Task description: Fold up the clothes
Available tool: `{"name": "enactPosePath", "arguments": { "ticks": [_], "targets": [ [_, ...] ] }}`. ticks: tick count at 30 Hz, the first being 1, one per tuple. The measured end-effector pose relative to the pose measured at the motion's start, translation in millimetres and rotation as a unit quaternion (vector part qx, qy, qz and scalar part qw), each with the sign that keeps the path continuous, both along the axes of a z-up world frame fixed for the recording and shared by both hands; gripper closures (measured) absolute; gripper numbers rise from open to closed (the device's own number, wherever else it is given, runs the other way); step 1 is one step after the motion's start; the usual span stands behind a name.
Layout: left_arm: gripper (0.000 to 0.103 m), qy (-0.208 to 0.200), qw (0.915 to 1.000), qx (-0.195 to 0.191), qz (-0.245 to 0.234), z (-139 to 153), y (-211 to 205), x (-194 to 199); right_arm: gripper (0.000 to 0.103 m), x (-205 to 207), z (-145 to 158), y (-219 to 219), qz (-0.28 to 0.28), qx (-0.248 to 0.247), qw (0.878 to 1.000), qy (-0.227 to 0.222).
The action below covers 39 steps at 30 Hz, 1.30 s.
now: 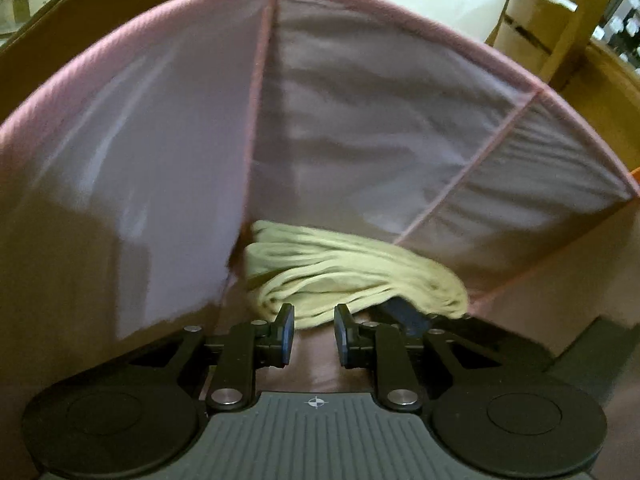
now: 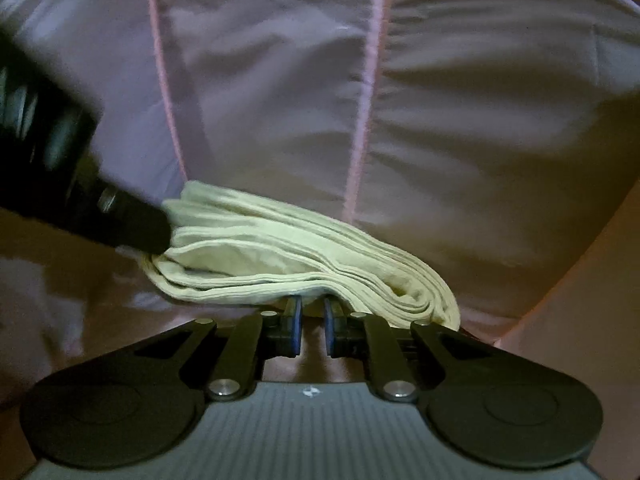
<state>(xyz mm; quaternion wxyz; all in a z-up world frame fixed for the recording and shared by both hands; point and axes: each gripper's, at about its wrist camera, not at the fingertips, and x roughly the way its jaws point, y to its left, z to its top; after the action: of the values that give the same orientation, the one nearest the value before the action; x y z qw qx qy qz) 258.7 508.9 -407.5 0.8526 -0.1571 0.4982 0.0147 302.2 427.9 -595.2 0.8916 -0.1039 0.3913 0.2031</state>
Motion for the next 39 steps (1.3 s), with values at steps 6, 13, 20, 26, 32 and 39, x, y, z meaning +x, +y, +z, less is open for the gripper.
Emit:
{"name": "enactPosePath", "arguments": {
  "ticks": [6, 13, 20, 26, 32, 39],
  "targets": [
    [0.078, 0.011, 0.9995, 0.015, -0.027, -9.8, -9.6, -11.6, 0.089, 7.8, -1.7, -10.3, -0.034, 0.041, 0.998, 0.014],
    [0.078, -0.011, 0.9985, -0.008, -0.054, -23.3, -12.5, 2.0, 0.089, 13.9, -7.7, -17.6, -0.041, 0.061, 0.997, 0.030],
    [0.078, -0.013, 0.9970, -0.017, -0.075, -25.0, -8.1, -0.8, 0.089, 14.8, 50.8, -17.6, -0.032, 0.059, 0.997, 0.040],
    [0.078, -0.025, 0.9941, -0.009, -0.105, -12.5, -9.1, -10.7, 0.089, 7.1, 59.3, -17.8, -0.024, 0.043, 0.998, 0.035],
    [0.078, -0.026, 0.9923, -0.021, -0.119, -6.0, -4.8, -14.5, 0.089, 8.3, 56.2, -17.1, -0.032, 0.049, 0.998, 0.037],
    [0.074, -0.007, 0.9869, -0.020, -0.160, -4.2, -15.6, -19.9, 0.090, 18.9, 56.5, -23.8, -0.055, 0.066, 0.995, 0.051]
  ]
}}
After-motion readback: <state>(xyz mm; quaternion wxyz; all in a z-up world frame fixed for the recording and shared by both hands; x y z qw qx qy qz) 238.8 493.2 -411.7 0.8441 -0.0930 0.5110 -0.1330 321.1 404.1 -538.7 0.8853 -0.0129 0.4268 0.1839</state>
